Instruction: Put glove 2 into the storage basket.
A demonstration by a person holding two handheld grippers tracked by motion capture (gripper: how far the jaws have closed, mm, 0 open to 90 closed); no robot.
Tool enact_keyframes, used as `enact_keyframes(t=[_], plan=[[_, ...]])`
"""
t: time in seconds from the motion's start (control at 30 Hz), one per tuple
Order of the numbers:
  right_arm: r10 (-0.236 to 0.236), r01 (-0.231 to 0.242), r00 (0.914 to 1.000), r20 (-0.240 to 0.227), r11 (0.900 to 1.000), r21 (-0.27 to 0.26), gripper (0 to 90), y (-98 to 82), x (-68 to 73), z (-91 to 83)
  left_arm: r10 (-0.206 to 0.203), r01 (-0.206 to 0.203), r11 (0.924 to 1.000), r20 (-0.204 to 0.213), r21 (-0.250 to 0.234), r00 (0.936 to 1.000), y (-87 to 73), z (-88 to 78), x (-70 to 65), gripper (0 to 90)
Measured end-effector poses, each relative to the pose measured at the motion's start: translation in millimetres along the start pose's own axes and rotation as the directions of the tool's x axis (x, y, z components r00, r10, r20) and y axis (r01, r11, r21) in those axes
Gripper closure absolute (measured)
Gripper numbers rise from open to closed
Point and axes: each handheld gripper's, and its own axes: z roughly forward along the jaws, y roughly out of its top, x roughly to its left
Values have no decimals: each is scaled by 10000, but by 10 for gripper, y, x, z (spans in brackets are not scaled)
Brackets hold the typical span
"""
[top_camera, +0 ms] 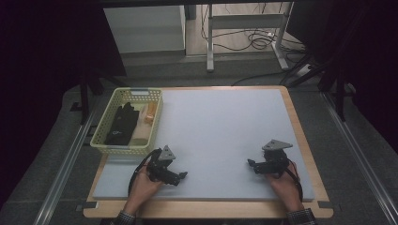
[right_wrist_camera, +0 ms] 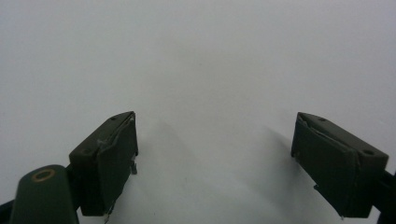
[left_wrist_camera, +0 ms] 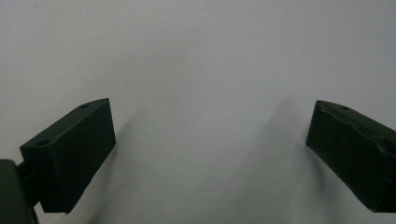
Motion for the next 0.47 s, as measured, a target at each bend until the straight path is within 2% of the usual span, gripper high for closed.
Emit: enact_keyframes(t=[0.37,0.47], plan=[[-39,39,10000,19,10000,-1,146,-1,1,0,-200,201,9998,172,-13,9997,-13,12,20,8],[121,-122,9999,95,9999,94,106,-1,-2,8,-187,187,9998,170,-12,9997,-14,14,19,7]])
